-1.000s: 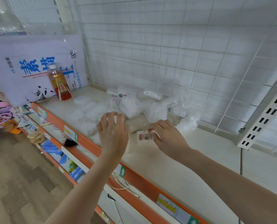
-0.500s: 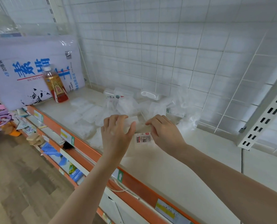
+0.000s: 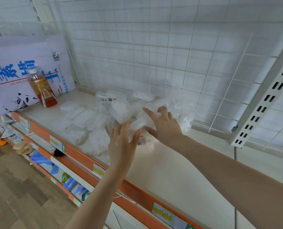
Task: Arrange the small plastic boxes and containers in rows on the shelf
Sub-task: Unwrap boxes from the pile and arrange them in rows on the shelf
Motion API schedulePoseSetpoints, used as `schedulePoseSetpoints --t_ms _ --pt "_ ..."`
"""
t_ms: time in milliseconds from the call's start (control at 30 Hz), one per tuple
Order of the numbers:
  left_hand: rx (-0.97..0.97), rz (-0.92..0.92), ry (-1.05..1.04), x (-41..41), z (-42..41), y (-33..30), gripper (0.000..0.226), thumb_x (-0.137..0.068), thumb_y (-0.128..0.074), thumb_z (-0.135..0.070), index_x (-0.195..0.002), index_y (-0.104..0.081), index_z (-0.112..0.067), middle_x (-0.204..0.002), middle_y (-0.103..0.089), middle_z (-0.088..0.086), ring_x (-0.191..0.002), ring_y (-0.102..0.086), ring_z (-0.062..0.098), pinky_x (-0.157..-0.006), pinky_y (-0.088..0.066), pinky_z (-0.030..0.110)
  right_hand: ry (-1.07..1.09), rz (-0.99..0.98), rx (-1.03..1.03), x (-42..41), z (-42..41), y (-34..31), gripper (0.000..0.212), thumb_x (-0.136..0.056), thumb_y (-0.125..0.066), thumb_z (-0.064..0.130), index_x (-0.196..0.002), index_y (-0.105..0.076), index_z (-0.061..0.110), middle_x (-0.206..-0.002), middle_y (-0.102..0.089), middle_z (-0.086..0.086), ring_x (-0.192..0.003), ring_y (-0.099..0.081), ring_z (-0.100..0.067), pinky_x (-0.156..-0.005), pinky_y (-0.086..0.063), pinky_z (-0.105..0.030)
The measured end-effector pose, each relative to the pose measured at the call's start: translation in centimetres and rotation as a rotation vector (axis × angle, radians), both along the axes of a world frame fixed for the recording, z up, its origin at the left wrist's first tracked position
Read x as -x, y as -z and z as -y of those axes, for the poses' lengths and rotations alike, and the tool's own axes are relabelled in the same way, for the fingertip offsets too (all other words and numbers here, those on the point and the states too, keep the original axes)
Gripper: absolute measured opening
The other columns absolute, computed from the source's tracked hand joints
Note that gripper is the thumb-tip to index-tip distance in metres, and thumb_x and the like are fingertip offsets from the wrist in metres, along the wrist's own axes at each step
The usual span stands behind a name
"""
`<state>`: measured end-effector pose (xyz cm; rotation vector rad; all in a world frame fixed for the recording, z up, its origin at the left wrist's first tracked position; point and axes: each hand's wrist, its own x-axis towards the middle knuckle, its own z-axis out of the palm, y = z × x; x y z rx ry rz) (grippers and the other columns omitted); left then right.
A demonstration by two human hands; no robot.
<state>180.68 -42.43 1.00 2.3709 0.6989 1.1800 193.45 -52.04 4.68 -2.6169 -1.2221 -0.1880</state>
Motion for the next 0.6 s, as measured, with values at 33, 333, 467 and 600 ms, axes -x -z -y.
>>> schedulePoseSetpoints --t_ms 33,333,467,600 --pt "0.005 -0.014 -0.001 0.0 0.1 0.0 0.046 -0.086 -0.051 -0.048 -0.107 -0.06 -0.009 -0.1 -0.058 0.009 -0.094 -0.055 0.025 -0.063 -0.043 0.029 0.012 0.032 0.011 0.0 -0.2 -0.3 0.07 -0.089 -0.053 0.051 -0.145 -0.012 0.045 -0.134 -0.026 -0.01 -0.116 -0.039 -0.029 -0.09 -0.047 -0.042" --pt "0.064 -0.017 0.016 0.9 1.0 -0.4 0.052 -0.086 -0.045 -0.055 -0.109 -0.059 -0.01 -0.104 -0.059 0.006 -0.099 -0.054 0.025 -0.069 -0.042 0.028 0.049 -0.106 0.011 0.5 -2.0 -1.7 0.073 -0.081 -0.067 0.037 -0.137 -0.023 0.022 -0.132 -0.024 -0.017 -0.113 -0.039 -0.036 -0.08 -0.047 -0.038" --pt "0.059 0.042 -0.003 1.5 1.4 -1.2 0.05 -0.088 -0.046 -0.051 -0.109 -0.058 -0.007 -0.102 -0.059 0.009 -0.097 -0.053 0.026 -0.079 -0.042 0.034 0.022 -0.296 -0.217 1.0 0.1 -2.7 0.064 -0.084 -0.059 0.038 -0.137 -0.026 0.026 -0.136 -0.033 -0.014 -0.117 -0.041 -0.033 -0.093 -0.044 -0.044" --pt "0.159 0.101 0.045 1.6 3.1 -2.4 0.053 -0.086 -0.033 -0.056 -0.099 -0.056 -0.01 -0.094 -0.052 -0.003 -0.09 -0.045 0.012 -0.077 -0.039 0.032 0.005 -0.473 -0.421 1.9 4.3 -3.4 0.049 -0.087 -0.056 0.035 -0.132 -0.039 0.028 -0.116 -0.052 -0.001 -0.092 -0.055 -0.019 -0.078 -0.047 -0.03"
